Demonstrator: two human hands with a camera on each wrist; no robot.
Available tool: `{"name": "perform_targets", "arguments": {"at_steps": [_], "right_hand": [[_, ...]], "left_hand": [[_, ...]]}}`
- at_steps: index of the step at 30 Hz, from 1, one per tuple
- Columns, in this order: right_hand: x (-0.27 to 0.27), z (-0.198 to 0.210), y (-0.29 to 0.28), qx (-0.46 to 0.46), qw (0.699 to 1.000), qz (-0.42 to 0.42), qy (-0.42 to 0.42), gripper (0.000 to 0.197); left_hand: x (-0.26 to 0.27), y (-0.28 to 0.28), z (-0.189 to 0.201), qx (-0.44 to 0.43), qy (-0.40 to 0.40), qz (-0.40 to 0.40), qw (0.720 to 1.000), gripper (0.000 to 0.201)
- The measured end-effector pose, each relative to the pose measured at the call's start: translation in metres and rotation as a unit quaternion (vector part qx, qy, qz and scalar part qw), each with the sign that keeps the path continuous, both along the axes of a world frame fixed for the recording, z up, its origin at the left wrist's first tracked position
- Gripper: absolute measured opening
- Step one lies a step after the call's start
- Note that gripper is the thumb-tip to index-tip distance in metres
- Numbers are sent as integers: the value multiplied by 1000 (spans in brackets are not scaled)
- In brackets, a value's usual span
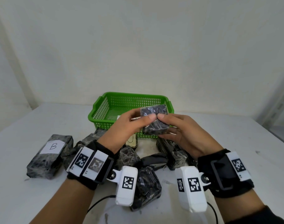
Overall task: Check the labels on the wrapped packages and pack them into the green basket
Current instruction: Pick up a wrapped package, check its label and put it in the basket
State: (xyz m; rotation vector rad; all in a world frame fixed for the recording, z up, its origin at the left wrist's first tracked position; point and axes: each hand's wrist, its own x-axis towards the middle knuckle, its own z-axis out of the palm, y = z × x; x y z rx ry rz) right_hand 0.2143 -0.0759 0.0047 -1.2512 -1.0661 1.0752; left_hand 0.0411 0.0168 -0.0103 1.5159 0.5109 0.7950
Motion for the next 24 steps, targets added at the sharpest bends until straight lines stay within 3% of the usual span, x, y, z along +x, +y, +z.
{"name": "perform_targets", "arguments": {"at_steps": [2, 7, 10, 14, 16, 19, 20, 24], "right_hand": [[0, -1, 0, 8, 1000, 7, 0, 39], [0, -3, 1, 13, 1000, 4, -5, 50], [1, -3, 3, 19, 1000, -14, -1, 46], [2, -4, 3, 16, 1000, 14, 21, 37], [3, -5, 4, 17, 999, 9, 31, 50], [5, -6, 7, 25, 999, -22, 33, 88], [6, -6, 8, 29, 999, -23, 35, 88], [3, -4, 4, 26, 999, 7, 26, 52]], "left_hand": [[3, -3, 2, -37, -21, 3, 999, 50], [3, 1, -2, -18, -6, 4, 1000, 62], [5, -1, -1, -46, -28, -17, 998, 52], [5, 2, 5, -66, -55, 13, 996, 47], [4, 2, 6, -76, -71, 10, 995, 47], [4, 0, 6, -74, -53, -16, 996, 45], [4, 0, 5, -71, -46, -15, 996, 45], [2, 2, 5, -55, -36, -2, 998, 55]]}}
